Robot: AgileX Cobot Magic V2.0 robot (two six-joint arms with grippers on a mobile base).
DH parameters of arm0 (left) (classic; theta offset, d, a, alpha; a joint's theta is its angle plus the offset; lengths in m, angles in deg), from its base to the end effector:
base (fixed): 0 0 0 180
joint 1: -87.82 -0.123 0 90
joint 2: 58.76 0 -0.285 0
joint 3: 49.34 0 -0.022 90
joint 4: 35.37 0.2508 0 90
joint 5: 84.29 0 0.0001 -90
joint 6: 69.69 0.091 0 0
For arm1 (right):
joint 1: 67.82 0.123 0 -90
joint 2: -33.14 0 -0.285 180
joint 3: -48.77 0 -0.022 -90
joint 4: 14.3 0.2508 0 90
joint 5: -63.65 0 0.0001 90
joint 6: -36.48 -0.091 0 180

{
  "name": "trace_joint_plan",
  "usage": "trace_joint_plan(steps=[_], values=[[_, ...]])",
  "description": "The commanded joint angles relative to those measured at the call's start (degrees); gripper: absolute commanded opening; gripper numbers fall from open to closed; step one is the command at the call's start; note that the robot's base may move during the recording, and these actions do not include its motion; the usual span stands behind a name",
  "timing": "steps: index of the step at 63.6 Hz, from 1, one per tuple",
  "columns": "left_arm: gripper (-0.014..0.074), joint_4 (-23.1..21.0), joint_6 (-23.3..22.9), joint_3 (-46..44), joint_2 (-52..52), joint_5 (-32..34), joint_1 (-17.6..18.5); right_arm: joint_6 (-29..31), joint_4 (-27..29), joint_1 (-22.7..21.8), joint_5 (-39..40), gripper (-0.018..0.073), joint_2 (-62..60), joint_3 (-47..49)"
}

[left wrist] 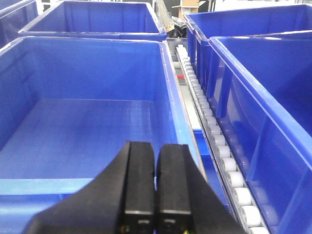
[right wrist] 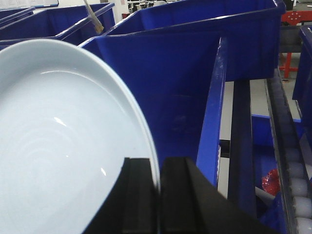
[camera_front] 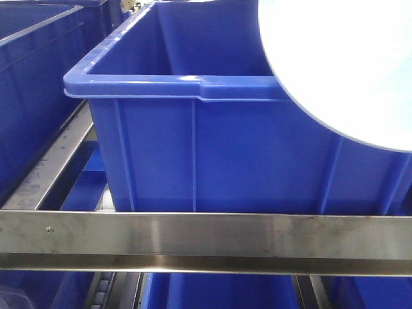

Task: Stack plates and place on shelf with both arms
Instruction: 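Move the right gripper with the plates over the blue bin on the shelf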

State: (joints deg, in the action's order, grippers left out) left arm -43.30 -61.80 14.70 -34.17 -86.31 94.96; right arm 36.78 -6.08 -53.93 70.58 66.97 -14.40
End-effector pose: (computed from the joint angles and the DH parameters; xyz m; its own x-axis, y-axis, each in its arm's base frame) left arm 0.0813 -0.0107 0.2685 -0.0110 0.0008 -0.9999 0.1291 0.9916 -0.0007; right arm 0.1031 0.0239 0.2726 -0.0329 0.1327 -0.9906 -0.2209 0.9657 0.1367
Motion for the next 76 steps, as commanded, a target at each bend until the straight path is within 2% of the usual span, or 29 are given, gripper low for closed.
trace_joint_plan(steps=[1,58,70,76], values=[[0.008,-0.34,-0.24,-1.71,0.32,4.62,-0.1,0.07,-0.09,-0.39,5.96,0.0049,-0.03,1.8],[0.008,-0.34,-0.24,-1.71,0.32,4.62,-0.1,0.07,-0.09,-0.39,5.65,0.0049,0.08,2.04],[0.008,-0.34,-0.24,-1.71,0.32,4.62,-0.1,0.07,-1.01,-0.39,-0.75,0.0049,2.03,8.05],[0.008,-0.34,-0.24,-1.71,0.32,4.62,-0.1,0.07,-1.35,-0.33,-0.97,0.0049,5.11,11.79]])
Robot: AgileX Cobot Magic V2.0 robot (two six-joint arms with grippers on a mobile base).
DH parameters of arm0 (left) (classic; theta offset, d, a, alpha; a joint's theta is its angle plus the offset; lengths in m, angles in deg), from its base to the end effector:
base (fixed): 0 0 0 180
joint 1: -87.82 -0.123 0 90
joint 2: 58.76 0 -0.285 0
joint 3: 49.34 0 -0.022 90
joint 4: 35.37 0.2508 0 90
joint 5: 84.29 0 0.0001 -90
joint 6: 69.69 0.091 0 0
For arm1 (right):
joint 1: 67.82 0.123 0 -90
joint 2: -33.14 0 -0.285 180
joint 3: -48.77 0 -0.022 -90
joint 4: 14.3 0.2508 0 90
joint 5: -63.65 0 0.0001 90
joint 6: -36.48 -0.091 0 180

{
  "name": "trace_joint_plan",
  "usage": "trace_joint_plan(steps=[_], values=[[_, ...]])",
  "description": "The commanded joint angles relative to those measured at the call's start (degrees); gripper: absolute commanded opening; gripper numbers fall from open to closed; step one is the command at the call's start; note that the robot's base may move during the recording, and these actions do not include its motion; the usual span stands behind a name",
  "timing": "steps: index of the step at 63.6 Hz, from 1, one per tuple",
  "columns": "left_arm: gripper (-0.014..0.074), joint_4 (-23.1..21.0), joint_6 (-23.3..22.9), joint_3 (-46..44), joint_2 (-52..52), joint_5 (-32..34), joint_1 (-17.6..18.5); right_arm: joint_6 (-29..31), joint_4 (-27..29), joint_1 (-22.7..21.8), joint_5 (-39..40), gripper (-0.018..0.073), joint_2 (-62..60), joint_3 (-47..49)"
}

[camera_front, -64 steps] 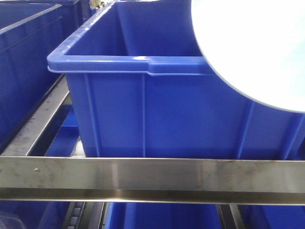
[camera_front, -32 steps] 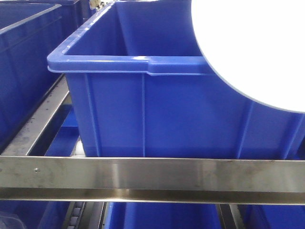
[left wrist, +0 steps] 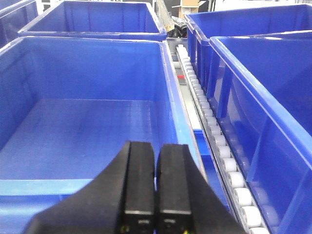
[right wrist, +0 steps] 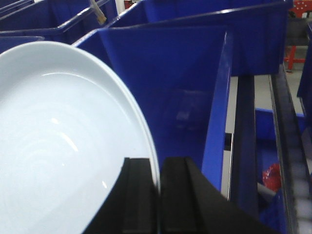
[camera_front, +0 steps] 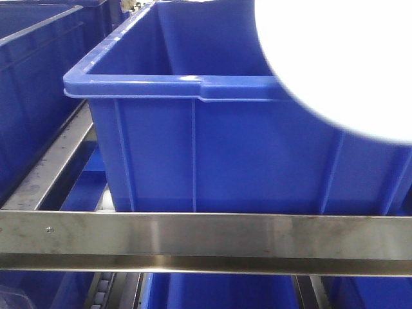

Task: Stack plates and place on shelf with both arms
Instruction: 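Move the right gripper with the plates over the blue bin on the shelf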

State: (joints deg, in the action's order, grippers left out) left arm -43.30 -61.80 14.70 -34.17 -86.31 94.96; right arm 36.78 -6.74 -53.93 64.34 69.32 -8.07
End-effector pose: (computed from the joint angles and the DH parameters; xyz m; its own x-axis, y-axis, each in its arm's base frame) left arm 0.0813 -0.0107 0.2685 -0.0110 0.0008 -0.9999 0.1291 0.9916 -0.0007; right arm 0.1092 0.0269 0.2962 -0.0694 0.1130 -0.9912 -0.2316 0.9646 0.1262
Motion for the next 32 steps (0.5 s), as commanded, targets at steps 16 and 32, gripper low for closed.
trace_joint_plan(steps=[16,32], values=[[0.008,-0.34,-0.24,-1.71,0.32,4.62,-0.1,0.07,-0.74,-0.28,4.47,0.0049,16.45,16.9],[0.008,-0.34,-0.24,-1.71,0.32,4.62,-0.1,0.07,-0.69,-0.28,1.62,0.0049,31.68,27.71]])
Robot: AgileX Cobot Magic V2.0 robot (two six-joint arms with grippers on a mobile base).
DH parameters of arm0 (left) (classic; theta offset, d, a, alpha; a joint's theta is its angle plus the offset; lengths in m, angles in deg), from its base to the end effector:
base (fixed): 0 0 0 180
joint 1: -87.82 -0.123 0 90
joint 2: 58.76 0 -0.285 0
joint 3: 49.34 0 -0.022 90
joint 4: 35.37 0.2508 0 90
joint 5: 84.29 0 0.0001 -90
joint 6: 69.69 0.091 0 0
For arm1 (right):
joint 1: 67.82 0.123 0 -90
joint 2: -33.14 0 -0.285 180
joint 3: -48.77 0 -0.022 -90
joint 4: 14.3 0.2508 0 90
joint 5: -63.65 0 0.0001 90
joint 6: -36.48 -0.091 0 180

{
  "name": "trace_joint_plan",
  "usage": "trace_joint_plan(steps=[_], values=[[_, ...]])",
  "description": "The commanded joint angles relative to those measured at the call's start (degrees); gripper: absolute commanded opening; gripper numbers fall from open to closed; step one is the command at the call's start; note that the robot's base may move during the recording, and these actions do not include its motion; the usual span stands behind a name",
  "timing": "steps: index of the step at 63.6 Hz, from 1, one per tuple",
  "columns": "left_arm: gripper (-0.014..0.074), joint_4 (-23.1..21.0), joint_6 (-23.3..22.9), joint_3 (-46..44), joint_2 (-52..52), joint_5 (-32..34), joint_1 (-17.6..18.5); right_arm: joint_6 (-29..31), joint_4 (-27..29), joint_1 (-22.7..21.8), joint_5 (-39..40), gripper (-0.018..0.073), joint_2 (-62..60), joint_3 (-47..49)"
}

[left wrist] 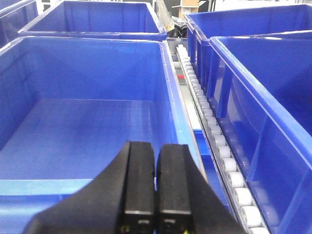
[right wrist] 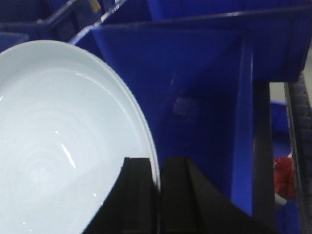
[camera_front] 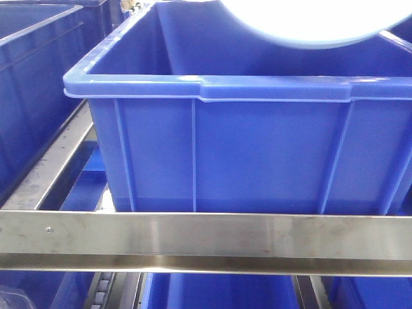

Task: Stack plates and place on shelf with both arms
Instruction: 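Move the right gripper with the plates over the blue bin on the shelf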

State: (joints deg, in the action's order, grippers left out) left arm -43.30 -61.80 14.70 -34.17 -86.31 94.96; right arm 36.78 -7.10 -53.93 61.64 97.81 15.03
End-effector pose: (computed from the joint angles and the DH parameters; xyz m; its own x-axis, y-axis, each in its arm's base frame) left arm 0.0813 -0.0107 0.2685 -0.0110 0.0008 -0.9999 0.1291 0.9916 -0.0007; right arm 0.2124 0.0529 0.3492 -0.2034 0.0734 -0.9763 -0.2214 0.9679 0.1189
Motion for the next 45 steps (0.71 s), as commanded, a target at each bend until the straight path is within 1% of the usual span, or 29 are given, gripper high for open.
trace_joint_plan(steps=[1,15,26,45], values=[[0.008,-0.34,-0.24,-1.71,0.32,4.62,-0.1,0.07,-0.33,-0.28,4.31,0.0049,3.98,5.01],[0.008,-0.34,-0.24,-1.71,0.32,4.62,-0.1,0.02,0.56,0.08,5.29,0.0049,13.71,9.28],[0.008,-0.34,-0.24,-1.71,0.32,4.62,-0.1,0.02,0.56,0.79,9.51,0.0049,18.78,10.43],[0.008,-0.34,-0.24,-1.71,0.32,4.62,-0.1,-1.77,0.81,1.05,12.94,0.0049,24.02,10.43]])
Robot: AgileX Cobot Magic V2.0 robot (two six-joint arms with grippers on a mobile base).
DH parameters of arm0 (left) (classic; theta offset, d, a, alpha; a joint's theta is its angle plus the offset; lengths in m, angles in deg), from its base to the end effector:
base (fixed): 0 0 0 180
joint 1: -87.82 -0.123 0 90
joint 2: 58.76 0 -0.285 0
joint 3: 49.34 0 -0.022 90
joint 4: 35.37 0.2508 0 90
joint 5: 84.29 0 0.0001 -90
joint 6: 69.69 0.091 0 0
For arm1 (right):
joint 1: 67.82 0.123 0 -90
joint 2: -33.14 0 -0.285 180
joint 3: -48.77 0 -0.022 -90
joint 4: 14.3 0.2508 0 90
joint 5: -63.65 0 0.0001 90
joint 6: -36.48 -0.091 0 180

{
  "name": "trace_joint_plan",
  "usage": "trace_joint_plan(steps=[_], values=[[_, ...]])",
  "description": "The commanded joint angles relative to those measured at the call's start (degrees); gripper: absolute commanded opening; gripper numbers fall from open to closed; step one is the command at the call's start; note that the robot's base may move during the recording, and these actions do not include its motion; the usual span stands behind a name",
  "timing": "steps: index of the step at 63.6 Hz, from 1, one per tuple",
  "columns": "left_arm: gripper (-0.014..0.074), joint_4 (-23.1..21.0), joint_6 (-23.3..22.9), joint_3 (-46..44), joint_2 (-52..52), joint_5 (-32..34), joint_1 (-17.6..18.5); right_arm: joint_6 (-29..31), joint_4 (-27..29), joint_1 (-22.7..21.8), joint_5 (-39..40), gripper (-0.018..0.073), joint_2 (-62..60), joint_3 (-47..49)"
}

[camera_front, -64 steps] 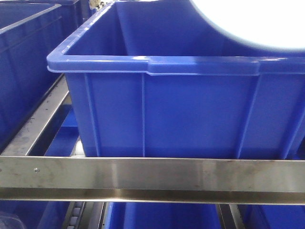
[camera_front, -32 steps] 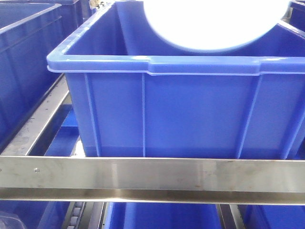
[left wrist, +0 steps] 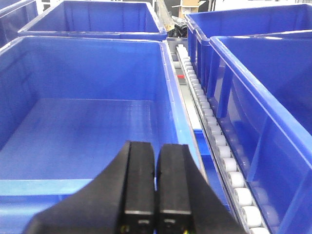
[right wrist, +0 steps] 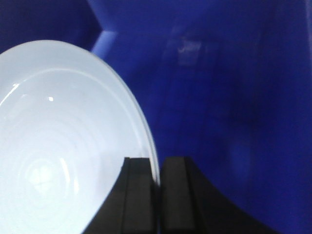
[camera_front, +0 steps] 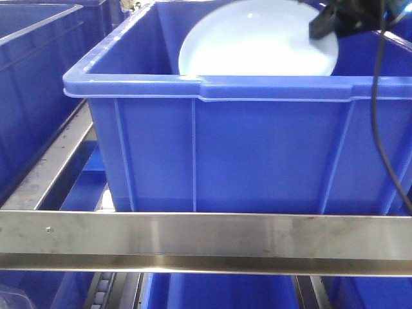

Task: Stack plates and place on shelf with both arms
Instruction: 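Move the right gripper with the plates over the blue bin on the shelf, then lower the plate stack into the blue bin and open the right gripper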

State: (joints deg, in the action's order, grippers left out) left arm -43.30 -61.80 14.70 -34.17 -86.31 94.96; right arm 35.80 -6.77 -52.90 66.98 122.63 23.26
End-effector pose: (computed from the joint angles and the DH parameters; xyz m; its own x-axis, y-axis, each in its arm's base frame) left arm 0.0813 -0.0107 0.2685 -0.0110 0.0008 -0.9999 0.1291 0.9916 -0.0007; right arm 0.3080 0.0814 0.2882 -0.3893 0.0438 -0.9200 -0.1971 0.9718 0.1297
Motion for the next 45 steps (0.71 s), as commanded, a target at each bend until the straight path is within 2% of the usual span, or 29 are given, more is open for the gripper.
trace_joint_plan(steps=[1,15,34,45], values=[[0.008,-0.34,-0.24,-1.71,0.32,4.62,-0.1,-0.78,0.48,0.02,7.83,0.0049,-0.63,2.19],[0.008,-0.34,-0.24,-1.71,0.32,4.62,-0.1,-0.9,0.55,0.02,8.63,0.0058,0.68,2.19],[0.008,-0.34,-0.24,-1.71,0.32,4.62,-0.1,-0.9,5.33,0.02,8.36,0.0253,1.04,2.19],[0.008,-0.34,-0.24,-1.71,0.32,4.62,-0.1,-0.9,5.33,0.02,8.02,0.0263,1.04,2.19]])
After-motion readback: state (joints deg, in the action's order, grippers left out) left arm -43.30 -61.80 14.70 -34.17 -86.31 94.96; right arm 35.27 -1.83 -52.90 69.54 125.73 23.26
